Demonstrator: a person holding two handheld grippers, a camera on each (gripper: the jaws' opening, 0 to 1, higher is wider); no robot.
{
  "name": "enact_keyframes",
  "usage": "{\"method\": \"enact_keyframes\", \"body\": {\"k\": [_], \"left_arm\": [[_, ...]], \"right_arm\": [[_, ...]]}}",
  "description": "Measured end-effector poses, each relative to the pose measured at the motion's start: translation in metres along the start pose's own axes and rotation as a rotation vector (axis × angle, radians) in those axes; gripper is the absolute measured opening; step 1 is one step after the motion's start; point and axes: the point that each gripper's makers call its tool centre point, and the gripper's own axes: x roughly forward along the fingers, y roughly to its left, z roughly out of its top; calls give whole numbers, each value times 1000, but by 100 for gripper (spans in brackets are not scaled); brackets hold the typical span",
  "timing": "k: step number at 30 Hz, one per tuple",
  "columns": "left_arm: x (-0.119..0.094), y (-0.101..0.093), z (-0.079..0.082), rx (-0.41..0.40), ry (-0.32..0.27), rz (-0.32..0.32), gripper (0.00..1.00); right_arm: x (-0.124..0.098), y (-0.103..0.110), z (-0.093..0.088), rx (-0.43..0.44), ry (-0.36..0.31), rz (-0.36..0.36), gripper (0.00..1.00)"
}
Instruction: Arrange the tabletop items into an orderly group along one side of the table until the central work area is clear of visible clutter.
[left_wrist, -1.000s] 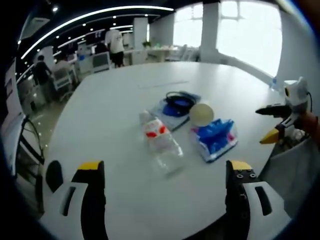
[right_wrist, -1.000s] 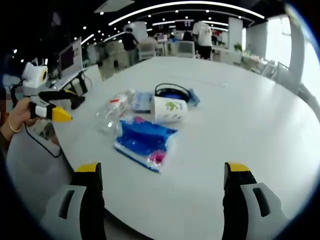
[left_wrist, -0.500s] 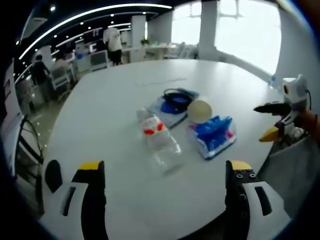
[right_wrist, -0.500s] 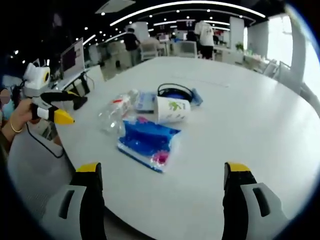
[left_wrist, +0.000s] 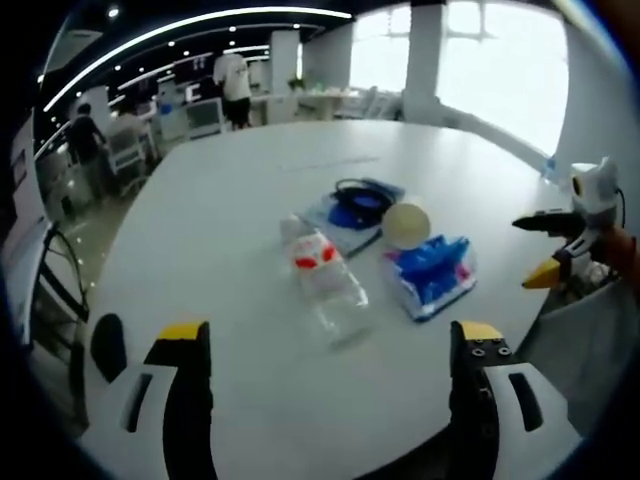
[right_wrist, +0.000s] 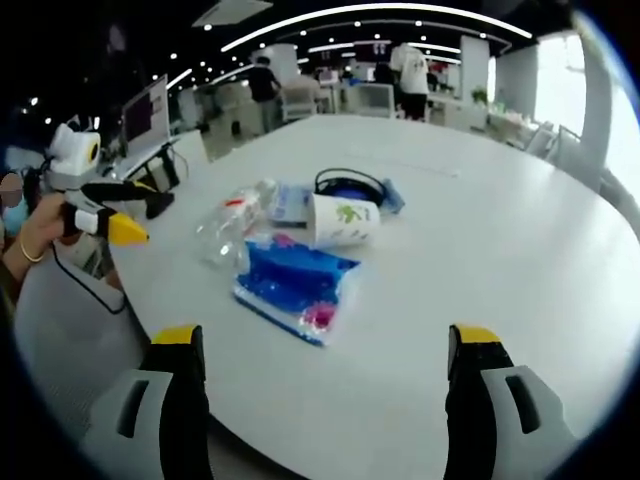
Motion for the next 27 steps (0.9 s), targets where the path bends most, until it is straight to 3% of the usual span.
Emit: {"method": "enact_keyframes", "body": {"k": [27], "left_arm": [[1, -7, 2, 8, 19, -15, 95]], "right_arm": [[0, 1, 3, 11, -14, 3, 99]]}}
